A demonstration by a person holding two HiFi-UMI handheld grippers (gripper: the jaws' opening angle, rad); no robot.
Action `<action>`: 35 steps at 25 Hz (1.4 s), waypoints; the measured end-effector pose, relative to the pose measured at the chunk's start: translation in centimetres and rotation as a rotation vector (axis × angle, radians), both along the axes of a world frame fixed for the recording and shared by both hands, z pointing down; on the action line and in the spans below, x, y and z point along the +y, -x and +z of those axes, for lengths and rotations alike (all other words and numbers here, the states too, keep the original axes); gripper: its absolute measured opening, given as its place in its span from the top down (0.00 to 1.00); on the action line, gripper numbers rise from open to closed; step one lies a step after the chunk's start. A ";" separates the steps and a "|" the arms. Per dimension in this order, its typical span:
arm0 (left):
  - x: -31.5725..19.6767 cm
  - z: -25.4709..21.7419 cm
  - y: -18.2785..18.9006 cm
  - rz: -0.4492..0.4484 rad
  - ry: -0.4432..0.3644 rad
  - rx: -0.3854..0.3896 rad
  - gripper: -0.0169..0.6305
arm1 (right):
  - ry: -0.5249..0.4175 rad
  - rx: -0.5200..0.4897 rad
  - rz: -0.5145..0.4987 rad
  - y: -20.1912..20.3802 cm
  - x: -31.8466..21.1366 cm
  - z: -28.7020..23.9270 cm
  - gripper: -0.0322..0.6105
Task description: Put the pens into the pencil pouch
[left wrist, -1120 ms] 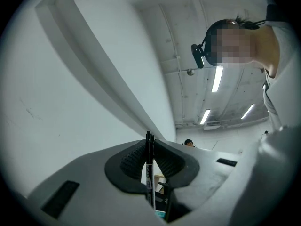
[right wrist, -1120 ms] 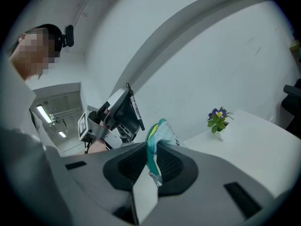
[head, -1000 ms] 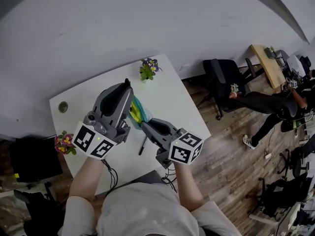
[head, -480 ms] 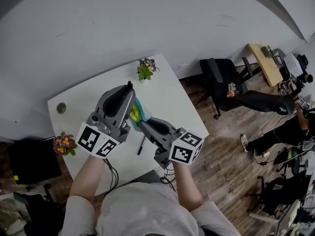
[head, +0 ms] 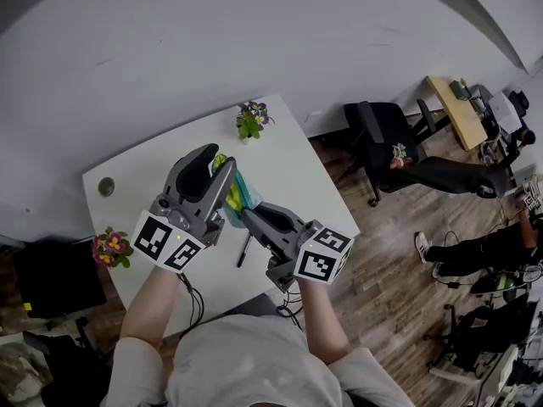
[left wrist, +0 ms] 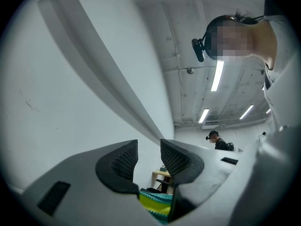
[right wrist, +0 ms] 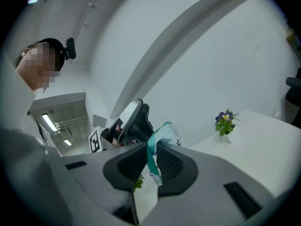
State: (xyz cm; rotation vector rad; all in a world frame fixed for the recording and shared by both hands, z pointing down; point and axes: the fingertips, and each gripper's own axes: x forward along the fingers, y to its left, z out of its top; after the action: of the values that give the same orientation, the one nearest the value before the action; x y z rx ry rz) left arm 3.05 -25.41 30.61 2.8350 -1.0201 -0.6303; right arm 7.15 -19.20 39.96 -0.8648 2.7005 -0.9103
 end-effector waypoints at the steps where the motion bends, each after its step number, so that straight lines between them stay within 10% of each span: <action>1: 0.1 -0.1 -0.1 0.000 -0.003 -0.004 0.75 | -0.001 -0.001 -0.001 -0.1 0.0 0.0 0.84; 20: 3.9 5.4 0.5 -0.010 0.111 -0.265 0.93 | -0.005 0.025 0.162 -5.1 2.5 0.1 0.84; 35: 8.3 19.9 -4.9 0.193 0.435 -0.460 0.93 | 0.020 0.051 0.378 -10.4 7.9 1.7 0.84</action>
State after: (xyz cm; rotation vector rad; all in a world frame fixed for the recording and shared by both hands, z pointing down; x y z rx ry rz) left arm 7.91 -17.08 50.49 2.6736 -0.7860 0.2496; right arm 17.54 -11.30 41.64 -1.3577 2.4426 -0.8386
